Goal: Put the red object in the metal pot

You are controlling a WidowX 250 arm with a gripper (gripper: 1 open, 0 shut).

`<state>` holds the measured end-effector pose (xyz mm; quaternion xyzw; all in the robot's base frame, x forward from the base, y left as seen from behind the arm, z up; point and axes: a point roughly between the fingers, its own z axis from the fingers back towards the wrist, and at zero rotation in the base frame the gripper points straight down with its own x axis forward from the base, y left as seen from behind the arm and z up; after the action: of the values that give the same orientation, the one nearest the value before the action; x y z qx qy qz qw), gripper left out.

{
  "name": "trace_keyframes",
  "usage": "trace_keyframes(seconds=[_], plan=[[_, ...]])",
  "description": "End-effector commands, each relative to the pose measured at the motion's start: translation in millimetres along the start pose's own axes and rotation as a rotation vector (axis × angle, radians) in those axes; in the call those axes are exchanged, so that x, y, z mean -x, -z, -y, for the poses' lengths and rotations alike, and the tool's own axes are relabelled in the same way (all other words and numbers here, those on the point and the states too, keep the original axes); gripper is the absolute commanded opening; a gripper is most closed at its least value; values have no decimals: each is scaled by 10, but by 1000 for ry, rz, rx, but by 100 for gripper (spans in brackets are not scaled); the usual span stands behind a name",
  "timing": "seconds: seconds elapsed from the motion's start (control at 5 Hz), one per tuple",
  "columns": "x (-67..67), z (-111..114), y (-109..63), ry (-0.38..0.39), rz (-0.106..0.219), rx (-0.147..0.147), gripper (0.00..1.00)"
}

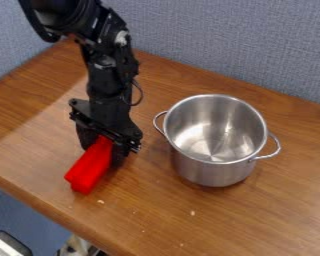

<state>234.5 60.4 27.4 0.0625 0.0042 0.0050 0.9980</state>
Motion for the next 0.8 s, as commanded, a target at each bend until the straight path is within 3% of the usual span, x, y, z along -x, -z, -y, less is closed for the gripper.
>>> trace_keyframes(seconds=[0.0,0.6], plan=[[-2,-57,-30,-14,10,4,0],[21,-42,-96,-6,18,38,0]])
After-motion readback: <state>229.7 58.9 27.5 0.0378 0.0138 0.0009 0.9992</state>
